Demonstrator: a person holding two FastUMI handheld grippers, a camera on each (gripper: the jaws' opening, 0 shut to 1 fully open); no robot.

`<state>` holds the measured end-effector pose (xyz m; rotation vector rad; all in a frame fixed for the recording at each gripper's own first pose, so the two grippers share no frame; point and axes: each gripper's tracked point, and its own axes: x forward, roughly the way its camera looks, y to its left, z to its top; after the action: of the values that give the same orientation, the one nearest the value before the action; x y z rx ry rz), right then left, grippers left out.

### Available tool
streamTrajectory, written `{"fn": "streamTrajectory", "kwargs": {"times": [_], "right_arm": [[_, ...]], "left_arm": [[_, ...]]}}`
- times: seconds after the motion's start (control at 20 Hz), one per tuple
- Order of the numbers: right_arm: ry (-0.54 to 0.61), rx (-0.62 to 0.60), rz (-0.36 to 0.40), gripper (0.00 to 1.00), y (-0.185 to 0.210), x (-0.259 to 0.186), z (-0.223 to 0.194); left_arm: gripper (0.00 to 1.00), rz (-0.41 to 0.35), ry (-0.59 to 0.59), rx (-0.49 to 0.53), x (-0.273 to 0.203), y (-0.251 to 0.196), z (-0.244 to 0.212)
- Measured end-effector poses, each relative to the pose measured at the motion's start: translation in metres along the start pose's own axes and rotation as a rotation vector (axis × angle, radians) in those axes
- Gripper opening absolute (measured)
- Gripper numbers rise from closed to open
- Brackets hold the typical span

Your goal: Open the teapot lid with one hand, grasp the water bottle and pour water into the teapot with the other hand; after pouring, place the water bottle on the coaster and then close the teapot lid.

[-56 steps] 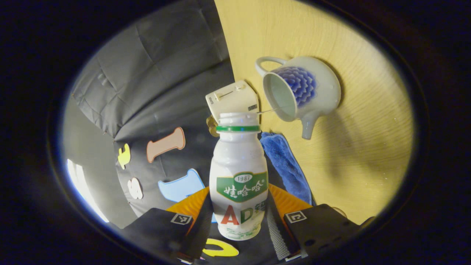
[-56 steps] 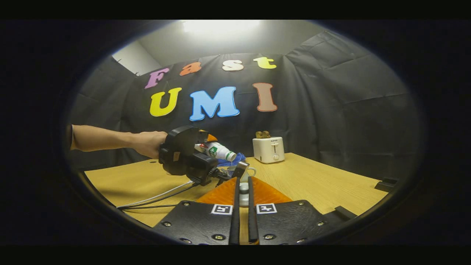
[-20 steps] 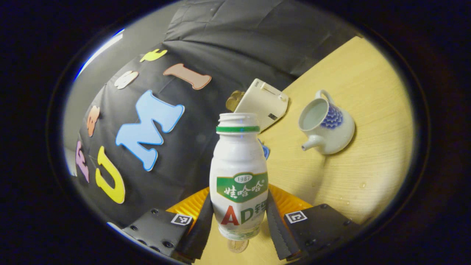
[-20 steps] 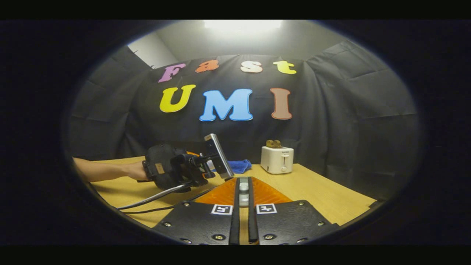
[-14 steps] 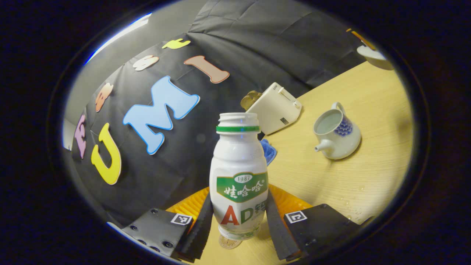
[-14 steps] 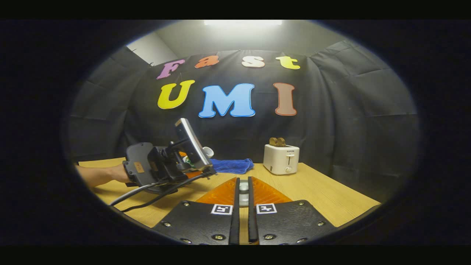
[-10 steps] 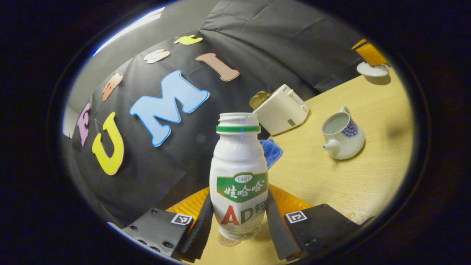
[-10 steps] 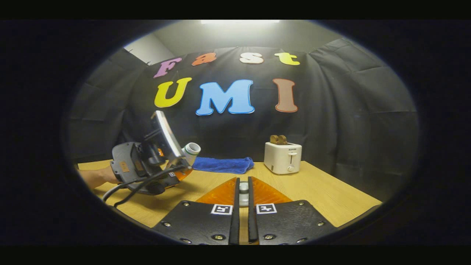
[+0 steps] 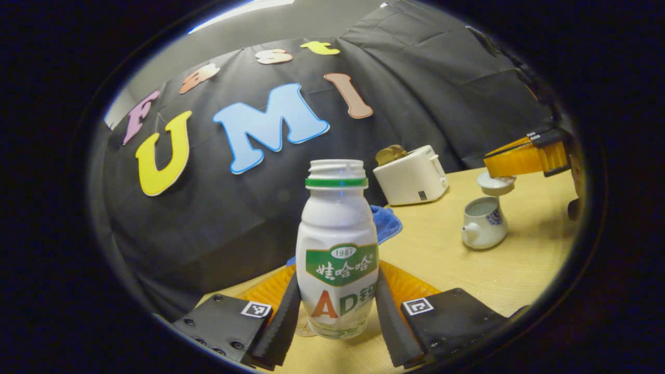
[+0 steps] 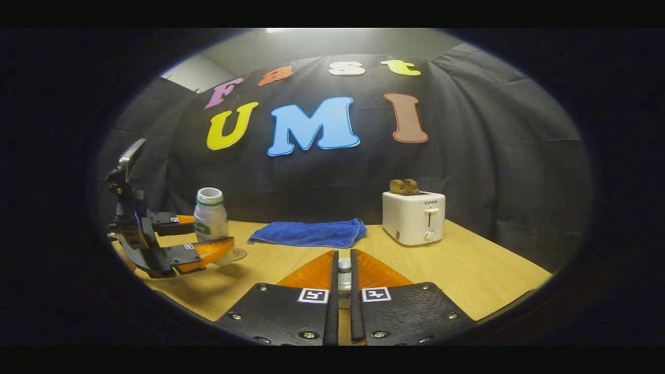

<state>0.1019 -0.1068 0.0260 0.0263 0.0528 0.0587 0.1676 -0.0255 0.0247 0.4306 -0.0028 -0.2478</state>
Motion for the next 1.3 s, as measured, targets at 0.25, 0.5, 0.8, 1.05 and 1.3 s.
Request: {"fn": "streamTrajectory", "kwargs": {"times": [0.25,0.5,0.8,1.05,1.3], "right_arm": [[0.019,-0.015,-0.008,0.09,0.003,0.017,-0.006],[0.032,-0.02,-0.002,0.09,0.005,0.025,-0.014],[0.079,-0.026,-0.003,0.0,0.004,0.03,-0.032],[0.086,0.003,-0.014,0.1,0.001,0.023,-0.035],[0.006,-0.004,-0.035,0.77,-0.002,0.009,-0.015]], "left_arm": [[0.79,-0.007,-0.023,-0.102,-0.008,0.01,0.003],[0.82,0.033,-0.039,-0.157,-0.007,0.031,0.002],[0.82,0.072,-0.015,-0.212,-0.002,0.044,-0.012],[0.82,0.095,0.013,-0.303,0.005,0.06,-0.031],[0.82,0.115,0.041,-0.372,0.013,0.077,-0.048]]}}
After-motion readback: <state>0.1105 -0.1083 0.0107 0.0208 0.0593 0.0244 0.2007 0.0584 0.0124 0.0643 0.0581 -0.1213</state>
